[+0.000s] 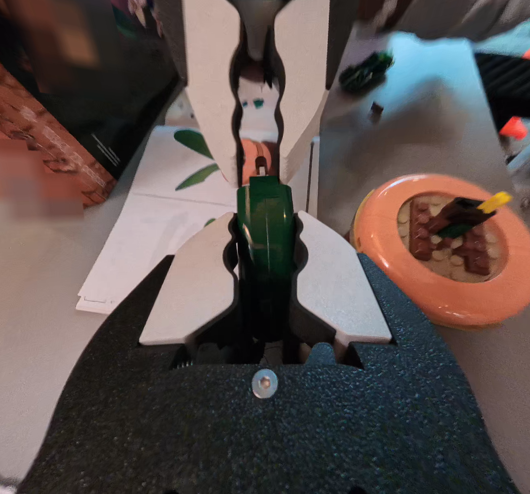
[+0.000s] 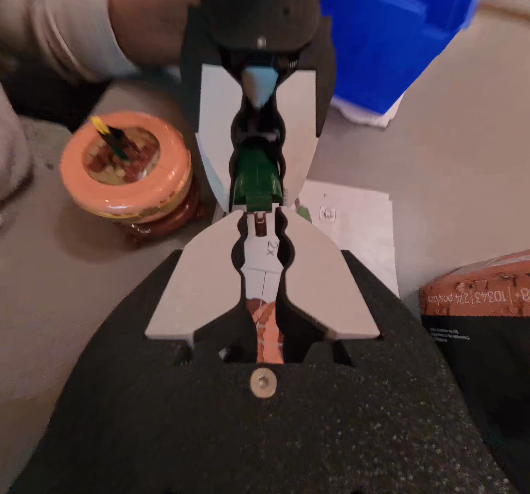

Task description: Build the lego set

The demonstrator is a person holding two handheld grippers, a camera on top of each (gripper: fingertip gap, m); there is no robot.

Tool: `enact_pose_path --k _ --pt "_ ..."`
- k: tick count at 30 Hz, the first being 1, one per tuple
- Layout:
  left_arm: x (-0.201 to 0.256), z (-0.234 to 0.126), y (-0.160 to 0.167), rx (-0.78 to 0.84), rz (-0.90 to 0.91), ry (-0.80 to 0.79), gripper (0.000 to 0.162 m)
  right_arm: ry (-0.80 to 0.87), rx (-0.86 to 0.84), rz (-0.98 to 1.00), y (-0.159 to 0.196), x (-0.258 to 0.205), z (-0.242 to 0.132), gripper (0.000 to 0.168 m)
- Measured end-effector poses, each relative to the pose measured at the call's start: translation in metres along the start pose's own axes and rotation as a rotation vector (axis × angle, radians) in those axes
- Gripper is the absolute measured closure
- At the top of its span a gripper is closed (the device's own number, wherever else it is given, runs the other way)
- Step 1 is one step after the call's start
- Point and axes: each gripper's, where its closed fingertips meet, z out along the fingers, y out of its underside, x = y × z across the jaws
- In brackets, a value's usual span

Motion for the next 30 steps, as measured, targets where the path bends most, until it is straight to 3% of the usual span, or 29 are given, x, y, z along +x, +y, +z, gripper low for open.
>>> enact_pose_path --k 3,6,9,13,21,28,30 --pt "-0.001 -0.007 -0.015 0.112 -0.05 0.018 0.127 0.027 0.237 0.024 -0.015 0.002 -0.013 0.159" --pt "0.0 -0.006 -0.015 0.12 -0.055 0.028 0.127 0.018 0.355 0.041 -0.025 0.002 -0.021 0.165" --pt "0.001 -0.002 -0.011 0.094 -0.035 0.029 0.127 0.033 0.289 0.033 -0.015 0.005 -0.018 0.165" --pt "-0.003 -0.004 -0.012 0.113 -0.057 0.023 0.127 0.007 0.332 0.064 -0.015 0.002 -0.021 0.148" --pt "0.0 -0.006 -0.017 0.152 -0.069 0.047 0.127 0.014 0.342 0.034 -0.014 0.003 -0.016 0.161" --pt "-0.001 0.001 -0.001 0.038 -0.027 0.016 0.127 0.003 0.097 -0.024 0.005 0.003 -0.005 0.162" --pt "-0.004 0.0 -0.005 0.065 -0.053 0.007 0.127 0.013 0.131 -0.033 -0.004 0.008 -0.012 0.162"
